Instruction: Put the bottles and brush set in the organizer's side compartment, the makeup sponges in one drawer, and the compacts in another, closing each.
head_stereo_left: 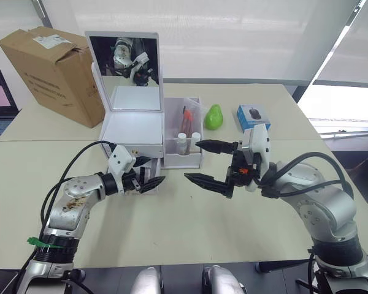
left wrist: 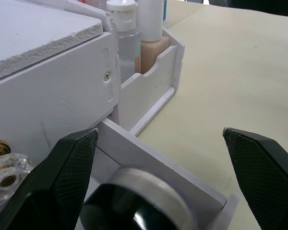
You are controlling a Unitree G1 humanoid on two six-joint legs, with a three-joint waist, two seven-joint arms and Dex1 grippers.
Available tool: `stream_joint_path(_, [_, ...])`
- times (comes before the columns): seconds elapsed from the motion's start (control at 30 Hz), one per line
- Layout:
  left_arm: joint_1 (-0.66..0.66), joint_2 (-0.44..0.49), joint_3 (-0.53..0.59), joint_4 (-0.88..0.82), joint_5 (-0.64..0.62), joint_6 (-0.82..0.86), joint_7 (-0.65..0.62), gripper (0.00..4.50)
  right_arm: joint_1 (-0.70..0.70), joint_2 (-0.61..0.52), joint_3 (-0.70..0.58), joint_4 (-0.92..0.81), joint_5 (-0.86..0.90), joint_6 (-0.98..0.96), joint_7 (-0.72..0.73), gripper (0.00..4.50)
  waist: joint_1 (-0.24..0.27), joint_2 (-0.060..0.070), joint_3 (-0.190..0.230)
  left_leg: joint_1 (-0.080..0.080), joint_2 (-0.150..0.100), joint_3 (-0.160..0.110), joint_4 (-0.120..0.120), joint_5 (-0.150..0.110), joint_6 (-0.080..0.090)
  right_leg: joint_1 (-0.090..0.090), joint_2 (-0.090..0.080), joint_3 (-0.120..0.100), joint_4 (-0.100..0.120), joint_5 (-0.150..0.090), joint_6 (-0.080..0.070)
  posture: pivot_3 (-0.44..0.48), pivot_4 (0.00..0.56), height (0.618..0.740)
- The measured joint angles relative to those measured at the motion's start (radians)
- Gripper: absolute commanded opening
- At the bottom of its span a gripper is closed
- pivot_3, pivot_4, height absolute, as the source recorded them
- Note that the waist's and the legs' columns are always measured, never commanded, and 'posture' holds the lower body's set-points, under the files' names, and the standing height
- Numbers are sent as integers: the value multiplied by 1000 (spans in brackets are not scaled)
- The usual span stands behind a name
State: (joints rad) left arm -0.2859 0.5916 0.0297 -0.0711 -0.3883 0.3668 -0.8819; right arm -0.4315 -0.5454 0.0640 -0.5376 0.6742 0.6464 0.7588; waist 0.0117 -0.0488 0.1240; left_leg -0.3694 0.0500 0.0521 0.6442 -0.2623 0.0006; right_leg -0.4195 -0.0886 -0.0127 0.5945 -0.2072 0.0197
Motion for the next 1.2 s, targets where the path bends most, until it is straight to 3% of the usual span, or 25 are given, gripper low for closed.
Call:
stream_joint_path(0.4, [148,118,289,-139,-227,212,9,4477,9,9,-1,0,0,0,-6,4500,3,3,2,0,0,0,0,0,0,0,-1,0,0,-1,-2,0,150,740])
stream_joint_path(0.53, [172,164,345,-139,-241,224,8,4477,20,14,-1,-1,0,0,-10,4500,2,4,3,0,0,0,0,0,0,0,0,0,0,-2,-2,0,150,740])
stream_joint_path(0.87, [154,166,256,-153,-241,256,-3,4477,37,23,0,-11,0,0,-32,4500,3,5,4,0,0,0,0,0,0,0,0,0,0,-2,-2,0,150,740])
stream_joint_path(1.03, [68,212,194,-115,-240,291,-57,4477,42,27,0,-18,0,0,-43,4500,2,5,4,0,0,0,0,0,0,0,0,0,0,-2,-2,0,150,740])
stream_joint_path(1.2, [-158,303,75,102,-223,312,-267,4477,39,48,6,-15,-1,0,-47,4500,2,4,4,0,0,-1,0,0,0,0,2,0,0,-2,-2,0,150,740])
